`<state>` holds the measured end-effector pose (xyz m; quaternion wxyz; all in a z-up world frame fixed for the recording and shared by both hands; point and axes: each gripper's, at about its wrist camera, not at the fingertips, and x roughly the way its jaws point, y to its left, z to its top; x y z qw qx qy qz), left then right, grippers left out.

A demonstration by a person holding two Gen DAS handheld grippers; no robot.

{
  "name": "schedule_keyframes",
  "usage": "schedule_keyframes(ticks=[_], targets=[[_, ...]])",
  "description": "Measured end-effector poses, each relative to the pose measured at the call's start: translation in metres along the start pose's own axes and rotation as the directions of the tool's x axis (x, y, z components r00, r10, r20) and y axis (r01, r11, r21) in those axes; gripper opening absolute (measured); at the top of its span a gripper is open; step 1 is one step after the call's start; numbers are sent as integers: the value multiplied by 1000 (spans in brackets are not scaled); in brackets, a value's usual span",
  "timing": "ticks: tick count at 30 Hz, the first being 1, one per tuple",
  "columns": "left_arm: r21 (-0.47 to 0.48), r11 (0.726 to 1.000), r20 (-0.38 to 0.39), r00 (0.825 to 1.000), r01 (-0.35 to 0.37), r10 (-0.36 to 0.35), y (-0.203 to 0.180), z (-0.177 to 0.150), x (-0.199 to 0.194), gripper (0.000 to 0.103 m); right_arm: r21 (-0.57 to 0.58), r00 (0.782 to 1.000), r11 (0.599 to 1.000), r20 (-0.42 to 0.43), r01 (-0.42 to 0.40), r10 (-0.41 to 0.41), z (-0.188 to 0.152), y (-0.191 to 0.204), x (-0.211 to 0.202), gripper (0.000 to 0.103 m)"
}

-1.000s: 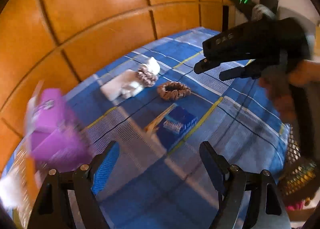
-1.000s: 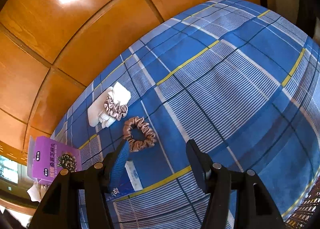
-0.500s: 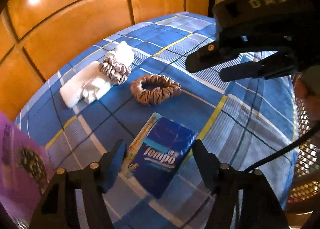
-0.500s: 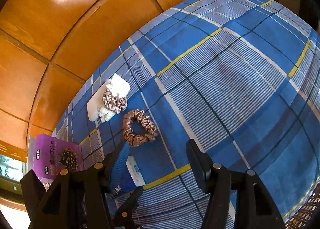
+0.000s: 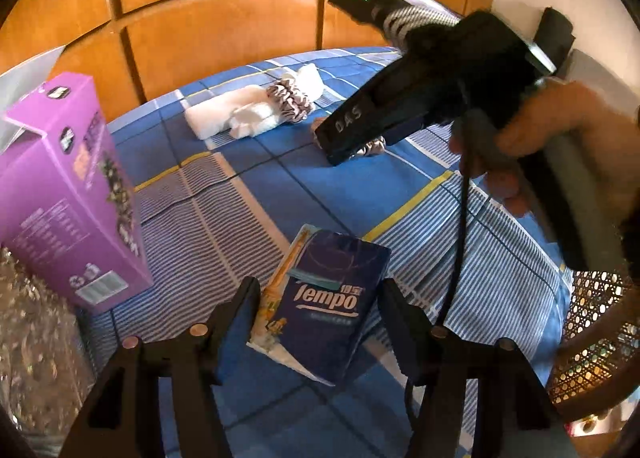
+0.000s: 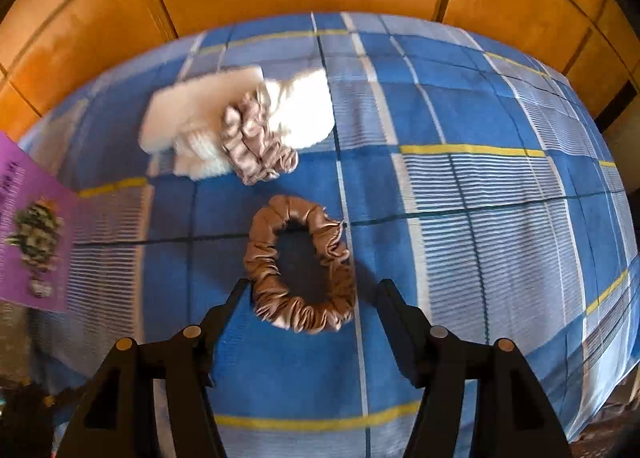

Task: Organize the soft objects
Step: 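Grasp the Tempo tissue pack with the left tool while the right tool grasps the scrunchie, then carry the Tempo pack into the gold tray and open the left tool while the right tool holds the scrunchie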

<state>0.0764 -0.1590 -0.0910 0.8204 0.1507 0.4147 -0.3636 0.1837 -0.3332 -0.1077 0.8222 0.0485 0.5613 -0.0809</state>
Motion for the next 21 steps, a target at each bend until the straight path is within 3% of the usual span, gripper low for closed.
schedule_keyframes(ticks=[2, 6, 11, 16, 21], targets=[[-17, 1000, -5, 1000, 10, -10, 3, 3, -1, 60, -7, 1000, 1000, 26, 2, -2, -1, -1, -2, 24], [-67, 997, 17, 999, 39, -38, 9, 17, -9, 59, 10, 1000, 1000, 21, 0, 0, -5, -8, -4, 21], [-55, 997, 91, 995, 47, -41, 5, 48, -35, 59, 70, 998, 996, 0, -61, 61, -5, -20, -3, 21], [-53, 997, 147, 988, 48, -40, 11, 98, -57, 59, 54, 999, 997, 2, -54, 54, -7, -18, -4, 22], [-150, 989, 191, 981, 17, 12, 53, 152, -71, 59, 5, 999, 1000, 17, -27, 27, -7, -11, -3, 23]])
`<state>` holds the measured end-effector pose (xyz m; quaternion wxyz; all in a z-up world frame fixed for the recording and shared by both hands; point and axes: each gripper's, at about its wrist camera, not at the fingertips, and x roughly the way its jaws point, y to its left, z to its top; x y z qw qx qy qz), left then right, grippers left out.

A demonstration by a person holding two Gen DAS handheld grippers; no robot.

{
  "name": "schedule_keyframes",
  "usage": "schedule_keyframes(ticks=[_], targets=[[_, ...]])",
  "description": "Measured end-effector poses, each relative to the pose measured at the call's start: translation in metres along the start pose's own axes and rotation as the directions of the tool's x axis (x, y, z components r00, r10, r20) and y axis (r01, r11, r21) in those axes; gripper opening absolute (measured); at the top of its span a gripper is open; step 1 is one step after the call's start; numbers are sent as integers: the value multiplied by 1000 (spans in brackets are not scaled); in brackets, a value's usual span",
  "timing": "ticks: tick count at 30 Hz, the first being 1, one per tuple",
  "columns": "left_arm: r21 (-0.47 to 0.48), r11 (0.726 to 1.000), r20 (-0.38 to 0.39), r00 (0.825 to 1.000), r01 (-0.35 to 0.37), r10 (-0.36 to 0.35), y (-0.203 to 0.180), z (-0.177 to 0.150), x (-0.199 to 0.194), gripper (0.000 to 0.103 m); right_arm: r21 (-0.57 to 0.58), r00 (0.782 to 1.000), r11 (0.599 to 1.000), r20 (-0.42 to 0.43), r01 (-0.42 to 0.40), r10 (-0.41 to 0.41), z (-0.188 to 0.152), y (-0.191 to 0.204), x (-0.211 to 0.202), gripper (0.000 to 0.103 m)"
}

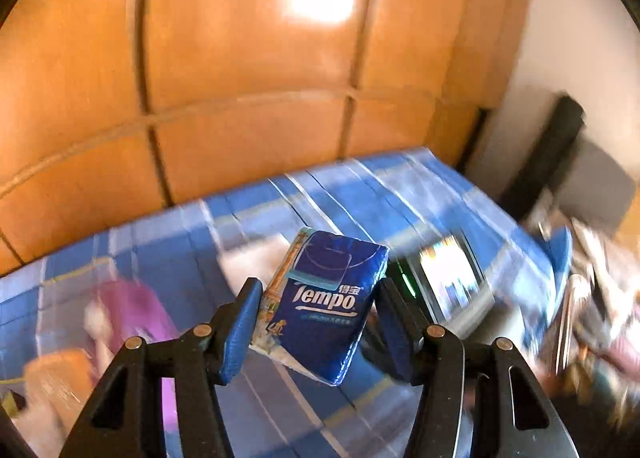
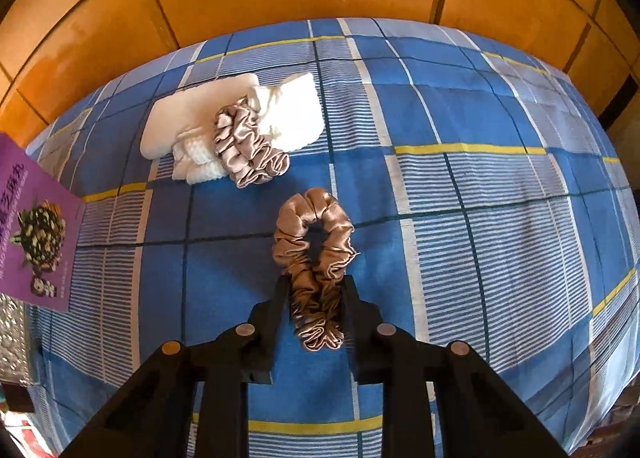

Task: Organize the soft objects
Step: 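Carry the Tempo pack into the gold tray and open the left tool while the right tool holds the scrunchie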

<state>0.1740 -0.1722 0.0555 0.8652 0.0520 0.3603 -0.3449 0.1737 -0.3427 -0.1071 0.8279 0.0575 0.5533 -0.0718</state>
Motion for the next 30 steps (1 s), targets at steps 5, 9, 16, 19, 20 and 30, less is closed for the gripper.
schedule_keyframes(ticks=[5, 9, 16, 19, 20, 30], targets=[[-128, 986, 51, 992, -105, 113, 65, 30, -23, 59, -28, 1000, 999, 11, 16, -16, 0, 3, 0, 23], [-209, 954, 77, 969, -215, 235, 124, 22, -59, 59, -47, 999, 998, 17, 30, -29, 1, 5, 0, 23], [-361, 853, 39, 907, -378, 419, 213, -56, -136, 59, -62, 999, 997, 28, 38, -36, 0, 5, -1, 24], [-410, 808, 20, 882, -422, 471, 235, -98, -168, 59, -72, 998, 996, 34, 48, -45, -3, 7, -2, 24], [-429, 792, 11, 874, -435, 486, 241, -112, -178, 59, -75, 998, 996, 36, 51, -48, -3, 7, -3, 24], [-588, 647, -83, 831, -486, 550, 255, -245, -243, 59, -127, 994, 987, 58, 99, -92, -6, 14, -5, 23]])
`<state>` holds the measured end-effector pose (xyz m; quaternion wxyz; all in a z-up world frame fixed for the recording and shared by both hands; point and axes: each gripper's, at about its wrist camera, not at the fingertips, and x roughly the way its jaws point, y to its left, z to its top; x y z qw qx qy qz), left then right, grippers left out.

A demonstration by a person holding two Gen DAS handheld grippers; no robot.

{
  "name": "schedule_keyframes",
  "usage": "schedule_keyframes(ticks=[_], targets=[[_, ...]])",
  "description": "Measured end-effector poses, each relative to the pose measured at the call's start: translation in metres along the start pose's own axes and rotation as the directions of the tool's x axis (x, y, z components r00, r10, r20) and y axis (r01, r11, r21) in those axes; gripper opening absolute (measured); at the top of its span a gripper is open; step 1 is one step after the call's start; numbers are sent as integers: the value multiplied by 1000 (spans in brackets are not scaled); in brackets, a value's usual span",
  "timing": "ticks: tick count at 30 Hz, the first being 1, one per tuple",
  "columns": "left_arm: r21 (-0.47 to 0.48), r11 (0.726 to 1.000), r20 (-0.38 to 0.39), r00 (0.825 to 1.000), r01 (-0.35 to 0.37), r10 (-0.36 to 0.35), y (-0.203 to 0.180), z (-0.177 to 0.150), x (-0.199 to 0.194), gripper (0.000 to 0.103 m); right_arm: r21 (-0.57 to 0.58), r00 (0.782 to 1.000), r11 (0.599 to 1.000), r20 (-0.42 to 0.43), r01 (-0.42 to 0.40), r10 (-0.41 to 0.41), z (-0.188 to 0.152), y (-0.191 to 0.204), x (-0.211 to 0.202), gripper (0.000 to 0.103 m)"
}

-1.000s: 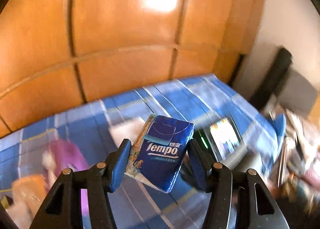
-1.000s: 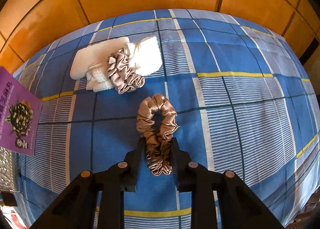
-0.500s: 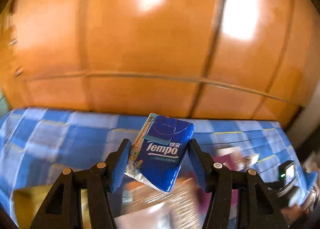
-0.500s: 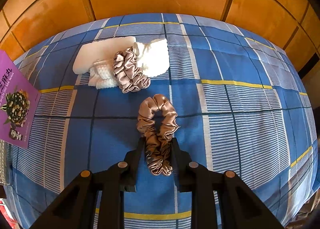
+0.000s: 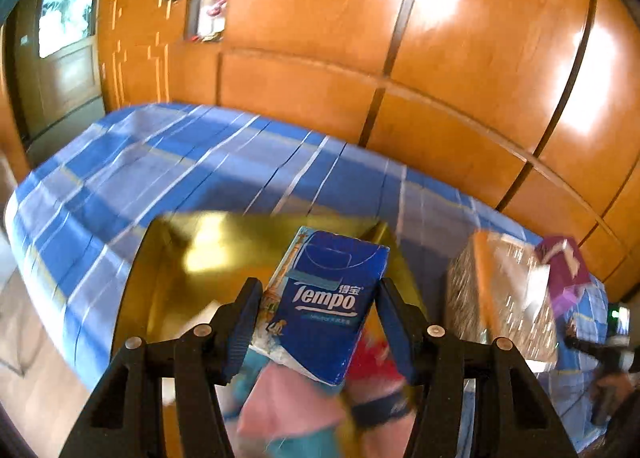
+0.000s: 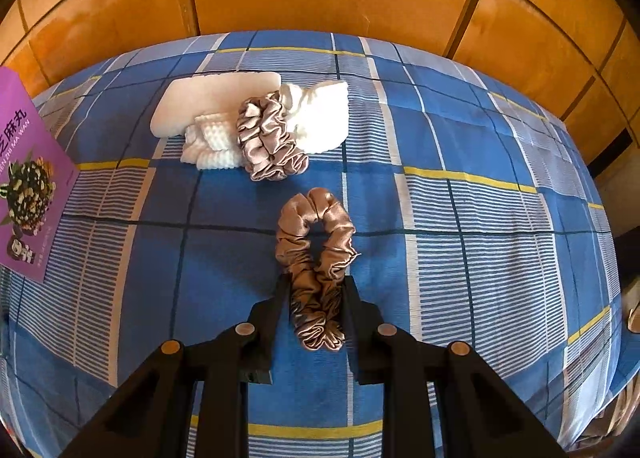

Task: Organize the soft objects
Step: 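Carry the Tempo pack into the gold tray and open the left tool while the right tool holds the scrunchie, then carry the scrunchie into the gold tray and open the right tool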

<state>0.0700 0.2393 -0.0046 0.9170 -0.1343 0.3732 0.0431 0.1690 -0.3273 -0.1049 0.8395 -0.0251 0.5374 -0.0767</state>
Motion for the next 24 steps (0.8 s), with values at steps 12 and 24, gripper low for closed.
schedule_keyframes(ticks=[12, 24], targets=[[47, 995, -75, 993, 91, -87, -25, -71, -4, 59, -10, 1000, 1000, 4, 29, -28, -4, 5, -3, 22], [25, 996, -79, 994, -80, 82, -3, -68, 17, 85, 1, 1000, 1000, 2, 29, -29, -3, 5, -2, 22]])
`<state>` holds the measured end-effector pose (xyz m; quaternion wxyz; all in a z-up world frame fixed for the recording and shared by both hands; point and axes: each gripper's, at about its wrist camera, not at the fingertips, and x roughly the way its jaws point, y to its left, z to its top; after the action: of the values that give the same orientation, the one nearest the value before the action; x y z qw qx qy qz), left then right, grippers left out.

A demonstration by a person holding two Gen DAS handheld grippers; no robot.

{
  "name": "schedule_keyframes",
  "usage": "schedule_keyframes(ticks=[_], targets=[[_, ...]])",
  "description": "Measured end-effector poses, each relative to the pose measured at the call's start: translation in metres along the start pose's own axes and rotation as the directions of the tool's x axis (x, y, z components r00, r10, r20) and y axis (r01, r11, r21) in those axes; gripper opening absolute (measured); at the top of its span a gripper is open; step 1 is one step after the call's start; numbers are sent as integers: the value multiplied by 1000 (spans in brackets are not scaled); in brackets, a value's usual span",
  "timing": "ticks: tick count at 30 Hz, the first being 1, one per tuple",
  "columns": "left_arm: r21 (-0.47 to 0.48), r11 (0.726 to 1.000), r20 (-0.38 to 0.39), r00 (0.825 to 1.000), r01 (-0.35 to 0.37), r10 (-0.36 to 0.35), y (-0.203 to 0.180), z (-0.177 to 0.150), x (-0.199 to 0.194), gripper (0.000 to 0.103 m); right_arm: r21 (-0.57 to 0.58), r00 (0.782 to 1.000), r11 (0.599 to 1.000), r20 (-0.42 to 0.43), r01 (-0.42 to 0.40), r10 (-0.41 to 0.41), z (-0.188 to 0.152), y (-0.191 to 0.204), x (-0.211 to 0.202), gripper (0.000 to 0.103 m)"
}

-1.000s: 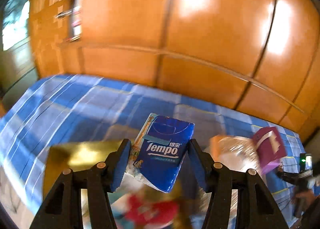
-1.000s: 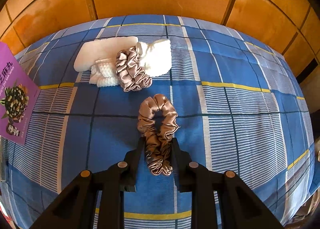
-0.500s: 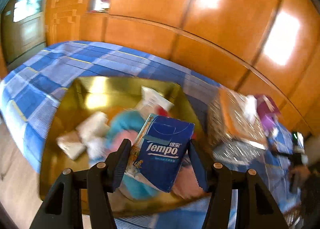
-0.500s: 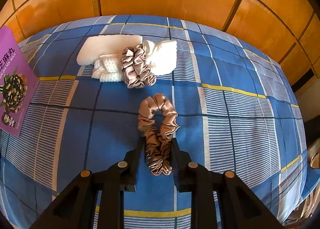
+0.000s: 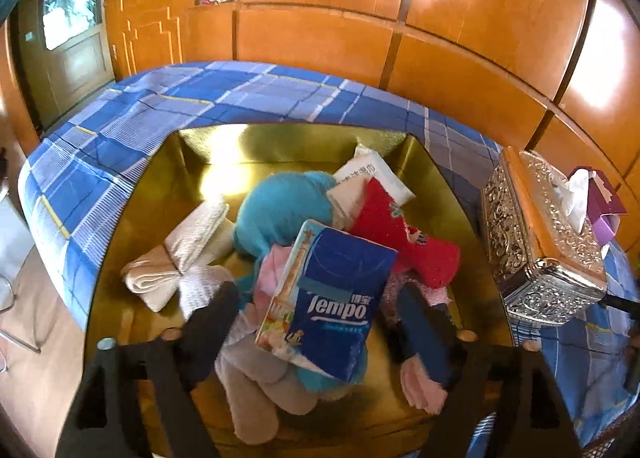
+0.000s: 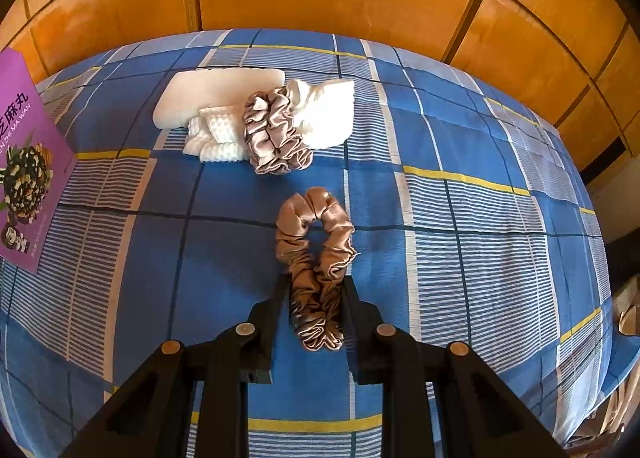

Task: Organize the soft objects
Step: 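Carry the scrunchie into the gold tray and open the right tool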

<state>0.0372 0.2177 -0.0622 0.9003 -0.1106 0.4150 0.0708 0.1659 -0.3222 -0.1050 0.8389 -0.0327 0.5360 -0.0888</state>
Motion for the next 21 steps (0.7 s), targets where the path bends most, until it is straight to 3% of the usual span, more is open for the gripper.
schedule_keyframes(ticks=[10, 21], targets=[[66, 997, 98, 995, -32, 25, -19, -10, -37, 92, 45, 1000, 999, -2, -22, 23, 3, -5, 4, 22], [151, 988, 105, 994, -19, 3, -39, -22, -48, 92, 111, 998, 993, -48, -29, 35, 15, -4, 3, 22]])
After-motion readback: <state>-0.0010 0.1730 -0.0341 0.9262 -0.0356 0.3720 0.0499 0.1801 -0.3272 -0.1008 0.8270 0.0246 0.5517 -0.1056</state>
